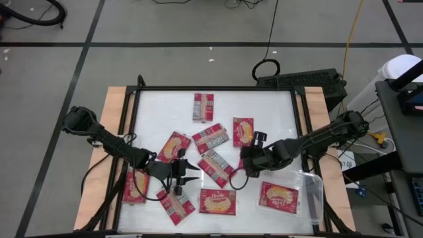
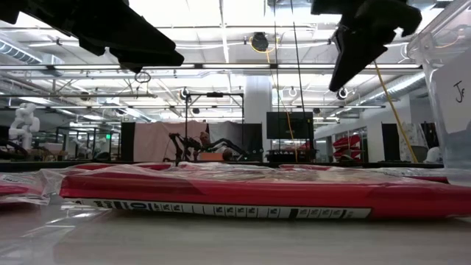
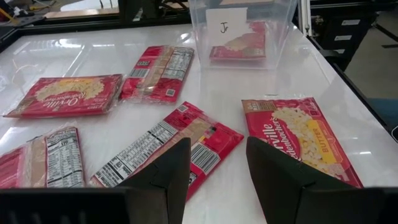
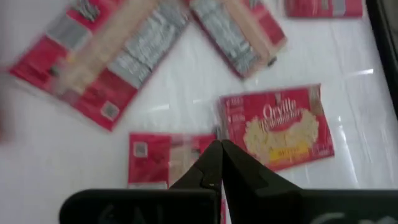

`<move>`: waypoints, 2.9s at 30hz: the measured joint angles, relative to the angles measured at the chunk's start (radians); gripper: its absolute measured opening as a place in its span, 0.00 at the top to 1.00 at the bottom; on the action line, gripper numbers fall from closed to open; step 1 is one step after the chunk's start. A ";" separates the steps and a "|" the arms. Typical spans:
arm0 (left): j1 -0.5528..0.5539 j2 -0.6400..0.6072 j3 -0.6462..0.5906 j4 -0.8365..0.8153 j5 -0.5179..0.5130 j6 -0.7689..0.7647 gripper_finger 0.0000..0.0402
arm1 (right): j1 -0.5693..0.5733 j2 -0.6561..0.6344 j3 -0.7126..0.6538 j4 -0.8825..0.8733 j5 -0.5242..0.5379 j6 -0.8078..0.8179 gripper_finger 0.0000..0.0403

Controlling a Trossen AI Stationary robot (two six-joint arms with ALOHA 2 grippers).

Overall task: Sort popcorn bags into baskets
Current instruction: Adjust the transparent bin, then put the red popcorn pack into the transparent bin

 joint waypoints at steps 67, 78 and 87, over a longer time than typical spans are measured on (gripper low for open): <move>-0.077 0.253 0.000 0.125 0.098 -0.079 0.24 | 0.104 0.248 0.000 0.777 -0.224 -0.042 1.00; -0.009 0.375 0.000 0.188 0.274 -0.090 0.39 | 0.101 0.253 0.000 0.916 -0.174 -0.085 1.00; 0.012 0.434 0.002 0.258 0.271 -0.022 0.53 | 0.102 0.253 0.000 0.911 -0.174 -0.089 1.00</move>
